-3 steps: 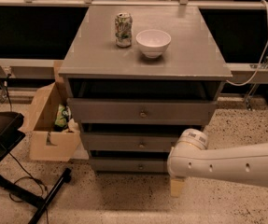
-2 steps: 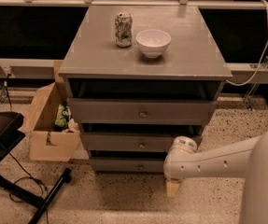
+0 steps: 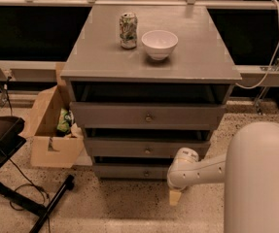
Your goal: Open bottom drawer
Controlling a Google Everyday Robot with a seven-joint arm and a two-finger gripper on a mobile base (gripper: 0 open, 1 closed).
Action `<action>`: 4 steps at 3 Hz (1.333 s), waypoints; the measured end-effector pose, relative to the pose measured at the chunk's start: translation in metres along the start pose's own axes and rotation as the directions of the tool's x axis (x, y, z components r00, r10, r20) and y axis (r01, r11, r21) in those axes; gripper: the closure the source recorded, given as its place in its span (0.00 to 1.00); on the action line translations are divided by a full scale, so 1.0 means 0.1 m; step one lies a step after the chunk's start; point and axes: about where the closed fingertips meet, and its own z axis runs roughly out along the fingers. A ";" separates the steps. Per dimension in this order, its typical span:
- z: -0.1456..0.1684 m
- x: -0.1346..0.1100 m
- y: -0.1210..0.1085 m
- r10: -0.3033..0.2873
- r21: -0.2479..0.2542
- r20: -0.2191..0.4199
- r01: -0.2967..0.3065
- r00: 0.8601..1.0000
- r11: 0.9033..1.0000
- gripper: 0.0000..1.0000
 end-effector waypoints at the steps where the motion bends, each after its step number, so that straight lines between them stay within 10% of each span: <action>1: 0.00 0.00 0.00 0.000 0.000 0.000 0.000 1.000 1.000 0.00; 4: 0.84 0.09 -0.28 -0.040 0.006 0.044 0.040 0.998 0.999 0.00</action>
Offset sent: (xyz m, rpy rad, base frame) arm 0.0411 -0.0034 -0.0654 0.0282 -0.0109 0.0338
